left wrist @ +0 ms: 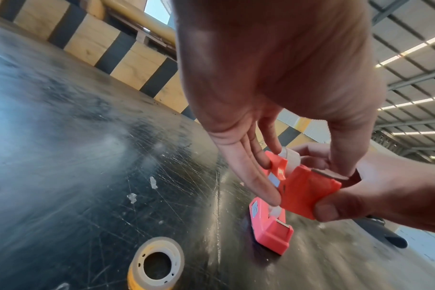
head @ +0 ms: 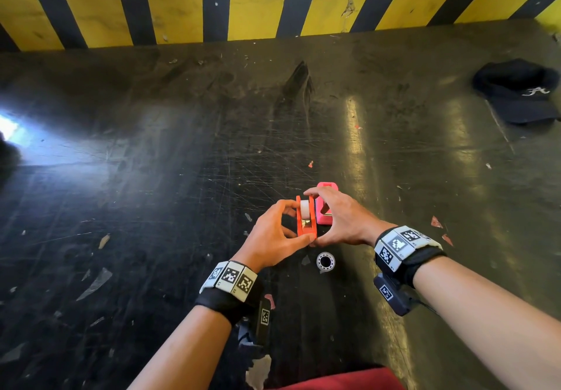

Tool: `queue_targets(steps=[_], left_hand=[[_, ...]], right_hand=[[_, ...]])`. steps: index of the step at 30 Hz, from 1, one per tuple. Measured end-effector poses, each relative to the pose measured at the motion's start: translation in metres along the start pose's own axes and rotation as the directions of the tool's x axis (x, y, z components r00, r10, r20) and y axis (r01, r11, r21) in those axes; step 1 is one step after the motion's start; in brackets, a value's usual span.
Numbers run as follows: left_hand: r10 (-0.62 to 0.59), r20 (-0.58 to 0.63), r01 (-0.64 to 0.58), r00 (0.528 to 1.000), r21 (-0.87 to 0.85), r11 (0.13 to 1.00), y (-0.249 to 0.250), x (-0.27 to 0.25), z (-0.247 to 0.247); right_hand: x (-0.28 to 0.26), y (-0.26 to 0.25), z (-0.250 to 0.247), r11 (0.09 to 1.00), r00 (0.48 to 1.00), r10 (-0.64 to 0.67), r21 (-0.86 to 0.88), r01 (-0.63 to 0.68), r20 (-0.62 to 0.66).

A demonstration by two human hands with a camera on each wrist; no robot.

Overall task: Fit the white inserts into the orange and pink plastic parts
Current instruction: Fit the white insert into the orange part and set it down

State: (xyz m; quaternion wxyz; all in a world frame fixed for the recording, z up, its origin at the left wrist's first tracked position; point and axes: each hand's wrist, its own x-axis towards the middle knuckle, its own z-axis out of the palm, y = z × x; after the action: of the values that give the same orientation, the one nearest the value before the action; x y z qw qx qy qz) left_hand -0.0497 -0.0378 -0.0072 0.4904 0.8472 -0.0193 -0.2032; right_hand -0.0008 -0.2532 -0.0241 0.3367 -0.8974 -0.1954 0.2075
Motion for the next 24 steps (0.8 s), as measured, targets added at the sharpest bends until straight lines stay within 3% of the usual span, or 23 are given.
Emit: queue_targets(steps=[8, 17, 24], left_hand=[[-0.081, 0.019, 0.083, 0.996, -0.069, 0.994, 0.0013, 0.0030, 0.0023], [-0.050, 0.086, 0.050, 0.995, -0.001, 0.999, -0.0033, 0.0057, 0.0005], [-0.013, 0.058, 0.014, 0.998, -0.022, 1.000, -0.0082, 0.0062, -0.0040]], right_hand=[[-0.0007, -0.0018, 0.0003, 1.000, 1.000, 0.007, -0.013, -0.007, 0.006], [-0.0009, 0.0043, -0.0002, 1.000, 1.000, 0.018, 0.000, -0.018, 0.009], [-0.0009, 0.0040, -0.0031, 0.999, 0.999, 0.021, 0.044, -0.023, 0.031]])
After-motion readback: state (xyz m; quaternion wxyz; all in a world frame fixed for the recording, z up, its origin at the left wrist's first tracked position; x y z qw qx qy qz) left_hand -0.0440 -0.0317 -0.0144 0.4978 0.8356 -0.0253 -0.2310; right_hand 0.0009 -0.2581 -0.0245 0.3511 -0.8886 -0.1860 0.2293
